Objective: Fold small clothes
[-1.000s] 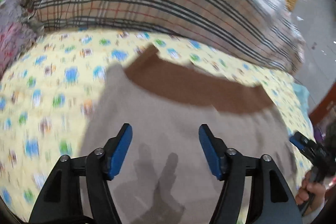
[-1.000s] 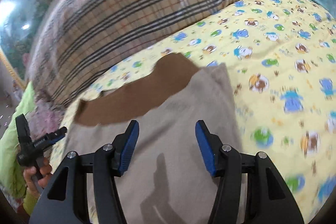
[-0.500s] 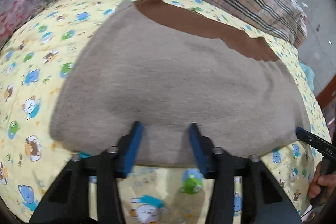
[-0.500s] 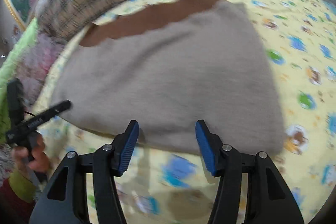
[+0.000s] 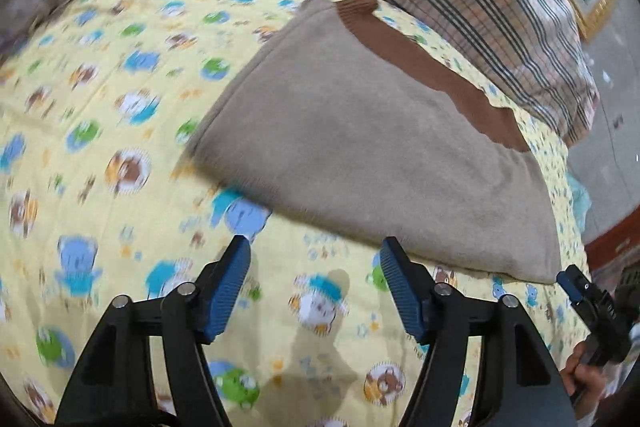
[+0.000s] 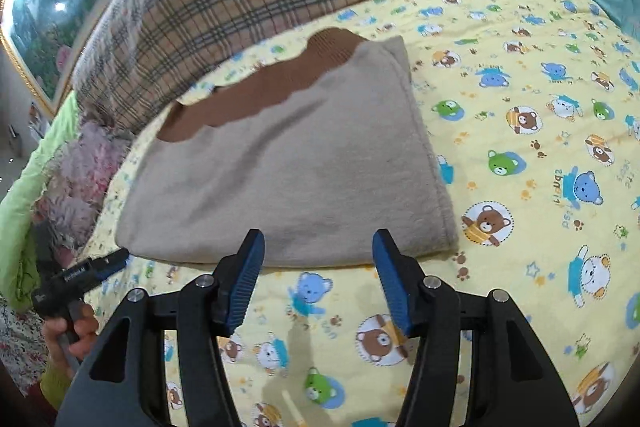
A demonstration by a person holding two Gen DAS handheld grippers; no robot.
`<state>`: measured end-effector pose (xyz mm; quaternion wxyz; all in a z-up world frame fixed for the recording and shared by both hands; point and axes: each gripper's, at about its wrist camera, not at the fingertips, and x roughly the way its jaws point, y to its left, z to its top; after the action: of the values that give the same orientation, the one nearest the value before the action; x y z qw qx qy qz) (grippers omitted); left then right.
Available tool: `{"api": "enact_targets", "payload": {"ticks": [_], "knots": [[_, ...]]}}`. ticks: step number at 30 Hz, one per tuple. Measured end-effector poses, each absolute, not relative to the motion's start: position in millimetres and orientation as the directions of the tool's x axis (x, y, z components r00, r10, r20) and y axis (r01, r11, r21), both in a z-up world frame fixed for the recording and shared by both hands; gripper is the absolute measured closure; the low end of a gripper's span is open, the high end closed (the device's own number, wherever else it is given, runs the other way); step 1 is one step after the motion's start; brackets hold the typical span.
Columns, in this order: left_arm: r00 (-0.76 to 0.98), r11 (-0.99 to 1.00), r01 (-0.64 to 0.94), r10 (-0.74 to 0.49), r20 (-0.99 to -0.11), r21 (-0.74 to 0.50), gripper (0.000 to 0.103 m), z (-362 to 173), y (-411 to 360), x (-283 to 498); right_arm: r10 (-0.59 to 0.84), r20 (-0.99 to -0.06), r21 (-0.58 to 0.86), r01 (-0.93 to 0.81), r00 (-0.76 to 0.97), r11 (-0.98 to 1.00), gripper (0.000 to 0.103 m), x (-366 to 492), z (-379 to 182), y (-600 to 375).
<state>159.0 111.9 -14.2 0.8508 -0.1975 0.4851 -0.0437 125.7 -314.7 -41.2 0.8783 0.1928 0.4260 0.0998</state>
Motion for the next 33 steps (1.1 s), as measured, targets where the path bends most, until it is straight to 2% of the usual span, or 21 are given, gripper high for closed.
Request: {"api": "enact_targets", "payload": {"ticks": [7,12,16,25,28,29,30,31,32,33], "knots": [[0.541,0.876,-0.171,-0.300,-0.786,-0.452,0.030,-18.8,123.7,150.5,0.431,-0.650,0.478,-0.104,0.625,0.872,0.044,125.0,-41.3,-294.2],[0.539,0.852,-0.194,-0.322,-0.779,-0.486,0.022,-22.4,125.2,171.2,0.466,-0.619,0.494,-0.148,0.632,0.857,0.044,136.9,-45.2,-285.8],[0.545,0.849,-0.225,-0.297,-0.784,-0.477,0.022,-26.0,124.5,195.9,0.487,-0.587,0.510,-0.172,0.647,0.843,0.043,147.7,-48.0,-284.7],[0.621,0.738,-0.332,-0.298,-0.725,-0.588,0.020,-34.8,136.4,239.8,0.563,-0.517,0.573,-0.228,0.645,0.787,0.040,148.0,-59.3,-287.1],[0.643,0.735,-0.349,-0.263,-0.719,-0.581,0.022,-33.9,134.1,249.6,0.572,-0.508,0.606,-0.204,0.644,0.769,0.039,149.2,-65.6,-293.7],[0.647,0.742,-0.349,-0.252,-0.720,-0.573,0.027,-32.3,132.6,251.4,0.573,-0.506,0.614,-0.197,0.645,0.764,0.039,149.6,-66.2,-295.2],[0.656,0.750,-0.343,-0.239,-0.715,-0.565,0.047,-29.4,129.8,254.0,0.571,-0.504,0.615,-0.195,0.648,0.764,0.039,149.4,-65.9,-295.9],[0.660,0.762,-0.325,-0.241,-0.711,-0.560,0.059,-26.5,125.9,256.3,0.576,-0.498,0.617,-0.202,0.649,0.760,0.039,149.0,-65.0,-295.7],[0.659,0.779,-0.313,-0.234,-0.715,-0.543,0.080,-23.5,121.1,259.9,0.577,-0.496,0.617,-0.205,0.648,0.760,0.039,148.9,-64.4,-295.2],[0.663,0.794,-0.306,-0.218,-0.716,-0.525,0.087,-19.7,116.9,260.0,0.576,-0.496,0.614,-0.207,0.649,0.762,0.039,148.7,-63.7,-294.6]]}}
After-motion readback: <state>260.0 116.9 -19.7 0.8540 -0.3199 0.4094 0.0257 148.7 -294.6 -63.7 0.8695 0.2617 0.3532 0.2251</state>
